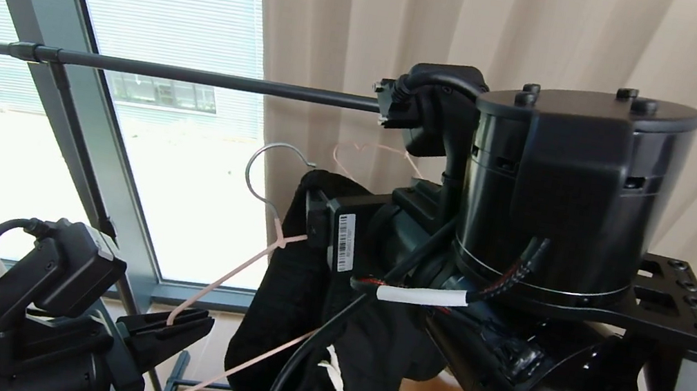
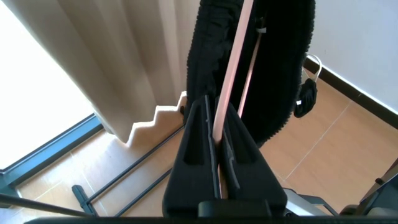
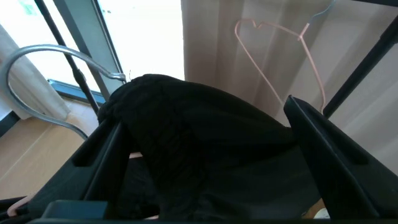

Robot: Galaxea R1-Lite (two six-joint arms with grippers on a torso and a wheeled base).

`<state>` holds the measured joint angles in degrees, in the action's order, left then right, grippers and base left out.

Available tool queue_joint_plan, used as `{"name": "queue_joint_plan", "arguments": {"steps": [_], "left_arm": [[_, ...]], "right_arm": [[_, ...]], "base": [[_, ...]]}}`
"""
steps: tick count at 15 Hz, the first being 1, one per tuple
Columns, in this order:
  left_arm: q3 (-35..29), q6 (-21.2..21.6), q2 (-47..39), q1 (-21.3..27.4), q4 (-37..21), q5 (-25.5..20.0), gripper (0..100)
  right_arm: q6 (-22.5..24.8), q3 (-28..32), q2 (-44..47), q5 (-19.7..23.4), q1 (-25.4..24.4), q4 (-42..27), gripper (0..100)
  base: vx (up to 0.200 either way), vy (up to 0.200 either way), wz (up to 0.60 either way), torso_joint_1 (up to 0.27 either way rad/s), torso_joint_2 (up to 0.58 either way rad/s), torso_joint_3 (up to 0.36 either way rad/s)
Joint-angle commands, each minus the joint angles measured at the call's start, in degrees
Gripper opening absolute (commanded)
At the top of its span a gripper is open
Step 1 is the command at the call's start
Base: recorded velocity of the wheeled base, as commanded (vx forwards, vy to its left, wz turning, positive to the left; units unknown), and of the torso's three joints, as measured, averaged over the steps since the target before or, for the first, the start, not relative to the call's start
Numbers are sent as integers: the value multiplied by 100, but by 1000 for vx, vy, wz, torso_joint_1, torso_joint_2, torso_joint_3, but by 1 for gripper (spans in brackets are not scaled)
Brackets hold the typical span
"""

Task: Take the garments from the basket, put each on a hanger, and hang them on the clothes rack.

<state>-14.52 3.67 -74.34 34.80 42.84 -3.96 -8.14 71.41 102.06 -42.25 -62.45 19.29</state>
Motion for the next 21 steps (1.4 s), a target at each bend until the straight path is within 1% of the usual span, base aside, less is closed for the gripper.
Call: {"name": "queue_joint_plan", "arguments": {"steps": [1, 6, 8, 10, 13, 15, 17, 19, 21], "left_arm": [[-7, 2, 7, 9, 5, 1, 0], [2, 11, 69, 88, 5, 1, 0], [-25, 2, 69, 79, 32, 1, 0], [-16, 2, 60, 44, 146, 9, 0], [-25, -51, 42, 35, 155, 62, 0], [-25, -138, 33, 26, 155, 62, 0], [-33, -147, 16, -97, 163, 62, 0], [-51, -147, 33, -105, 163, 62, 0], [-25, -165, 16, -105, 313, 62, 0]], "right_arm": [[6, 13, -2, -2, 58, -4, 100], [15, 470, 411, -20, -13, -30, 100], [15, 373, 402, -90, -127, -30, 100], [6, 233, 358, -99, -127, -30, 100], [6, 92, 262, -99, -127, -30, 100], [6, 83, 174, -99, -127, -21, 100], [6, 75, 86, -99, -127, -30, 100], [15, 4, 42, -99, -136, -30, 100], [6, -48, 16, -99, -136, -21, 100]], "base": [[0, 0, 0, 0, 0, 0], [0, 0, 0, 0, 0, 0], [0, 0, 0, 0, 0, 0], [0, 0, 0, 0, 0, 0], [0, 0, 0, 0, 0, 0], [0, 0, 0, 0, 0, 0], [0, 0, 0, 0, 0, 0], [0, 0, 0, 0, 0, 0], [0, 0, 0, 0, 0, 0]]}}
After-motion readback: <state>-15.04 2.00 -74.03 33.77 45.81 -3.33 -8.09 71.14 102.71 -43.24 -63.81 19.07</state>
